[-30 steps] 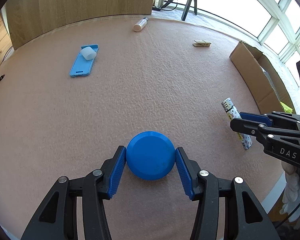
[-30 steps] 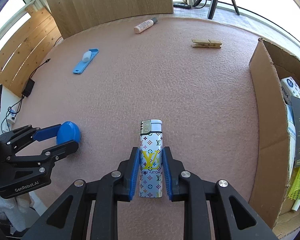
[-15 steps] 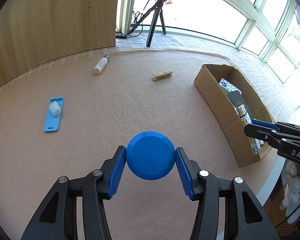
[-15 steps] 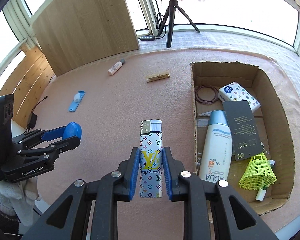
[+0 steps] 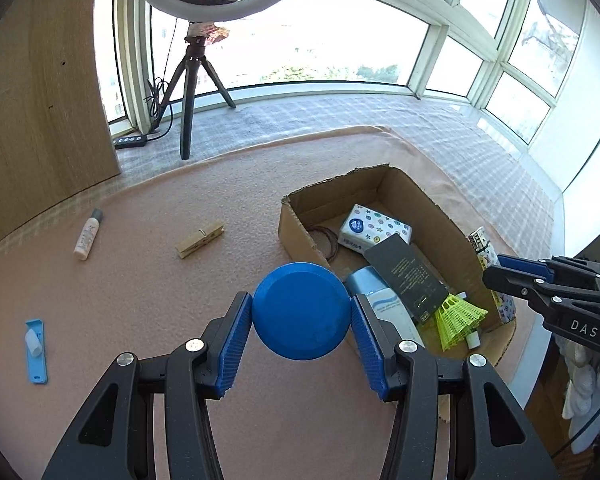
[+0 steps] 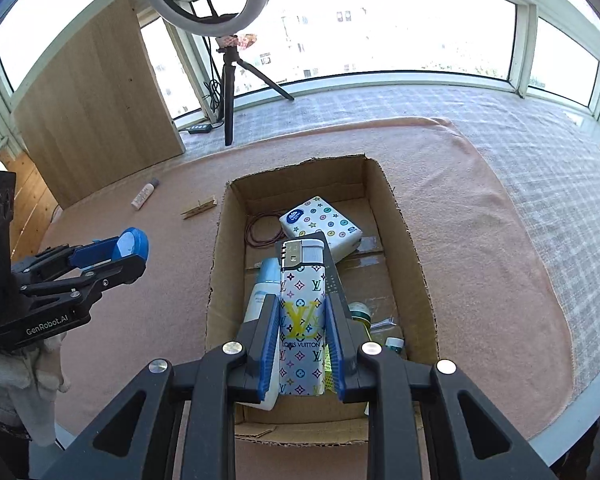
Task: Organize objects
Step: 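Carry the lighter and the blue disc over the box with both grippers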
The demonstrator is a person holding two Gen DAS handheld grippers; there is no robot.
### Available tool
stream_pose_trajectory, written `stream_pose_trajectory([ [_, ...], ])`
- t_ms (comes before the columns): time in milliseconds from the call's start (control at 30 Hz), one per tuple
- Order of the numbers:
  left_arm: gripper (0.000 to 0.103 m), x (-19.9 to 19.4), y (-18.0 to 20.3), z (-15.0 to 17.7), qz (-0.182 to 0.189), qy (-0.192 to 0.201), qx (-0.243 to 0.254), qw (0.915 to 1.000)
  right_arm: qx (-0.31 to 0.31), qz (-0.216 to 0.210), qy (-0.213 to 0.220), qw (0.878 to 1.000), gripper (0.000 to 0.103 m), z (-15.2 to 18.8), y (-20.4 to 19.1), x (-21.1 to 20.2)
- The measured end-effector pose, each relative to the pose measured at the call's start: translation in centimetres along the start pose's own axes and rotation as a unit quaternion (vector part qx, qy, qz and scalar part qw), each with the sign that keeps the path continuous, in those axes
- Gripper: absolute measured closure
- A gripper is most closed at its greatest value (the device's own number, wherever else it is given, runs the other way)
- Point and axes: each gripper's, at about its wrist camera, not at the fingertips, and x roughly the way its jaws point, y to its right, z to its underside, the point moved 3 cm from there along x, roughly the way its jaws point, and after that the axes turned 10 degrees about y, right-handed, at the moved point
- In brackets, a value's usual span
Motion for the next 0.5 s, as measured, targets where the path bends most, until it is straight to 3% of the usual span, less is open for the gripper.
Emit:
stream_pose_trajectory([
  [233, 0.049, 4.2, 3.3, -2.1, 0.009, -0.008, 0.019, 0.9997, 0.003, 0.008, -0.002, 1.000, 0.082, -0.5, 2.4, 0.8],
  [500, 0.049, 6.9, 4.8, -2.4, 0.007, -0.022, 0.023, 0.9995, 0.001, 0.006, -0.016, 1.000, 0.082, -0.2, 3.7, 2.3],
])
